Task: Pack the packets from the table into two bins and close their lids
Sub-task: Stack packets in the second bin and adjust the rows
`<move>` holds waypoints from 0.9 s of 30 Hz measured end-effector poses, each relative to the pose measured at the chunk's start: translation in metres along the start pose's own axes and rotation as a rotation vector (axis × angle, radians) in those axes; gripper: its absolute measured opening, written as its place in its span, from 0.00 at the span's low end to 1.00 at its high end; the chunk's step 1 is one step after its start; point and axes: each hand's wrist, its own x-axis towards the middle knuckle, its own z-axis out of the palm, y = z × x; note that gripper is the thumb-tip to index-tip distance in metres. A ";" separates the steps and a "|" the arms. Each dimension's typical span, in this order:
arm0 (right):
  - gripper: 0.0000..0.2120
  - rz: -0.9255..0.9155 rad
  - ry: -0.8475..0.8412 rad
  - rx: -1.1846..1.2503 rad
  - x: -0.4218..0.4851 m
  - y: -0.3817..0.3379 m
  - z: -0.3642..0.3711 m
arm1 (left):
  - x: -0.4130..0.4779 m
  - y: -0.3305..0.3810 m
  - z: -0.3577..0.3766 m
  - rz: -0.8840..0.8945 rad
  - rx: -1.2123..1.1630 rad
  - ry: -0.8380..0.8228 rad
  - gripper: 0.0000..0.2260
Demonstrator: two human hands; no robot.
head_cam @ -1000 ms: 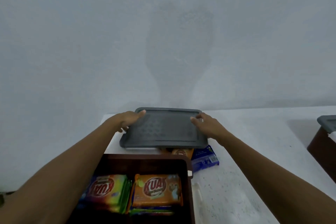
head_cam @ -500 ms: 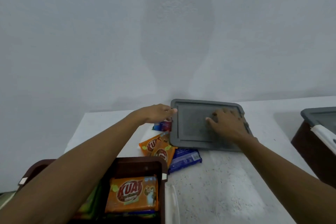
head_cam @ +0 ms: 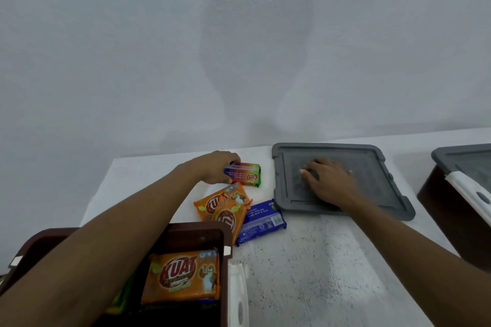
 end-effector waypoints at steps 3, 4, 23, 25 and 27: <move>0.19 -0.024 0.013 0.014 -0.002 -0.005 0.001 | 0.002 0.001 0.001 -0.015 0.072 0.041 0.32; 0.17 -0.056 0.023 0.025 -0.003 -0.009 0.003 | 0.001 0.001 0.001 -0.019 0.095 0.065 0.29; 0.31 -0.672 -0.299 -0.179 -0.032 -0.086 -0.004 | -0.046 -0.007 -0.022 -0.132 -0.163 0.113 0.27; 0.27 -0.651 -0.348 -0.126 -0.037 -0.084 -0.011 | -0.053 -0.007 -0.024 -0.144 -0.199 0.127 0.26; 0.21 -0.606 -0.365 -0.045 -0.043 -0.081 -0.019 | -0.059 -0.006 -0.026 -0.145 -0.246 0.145 0.25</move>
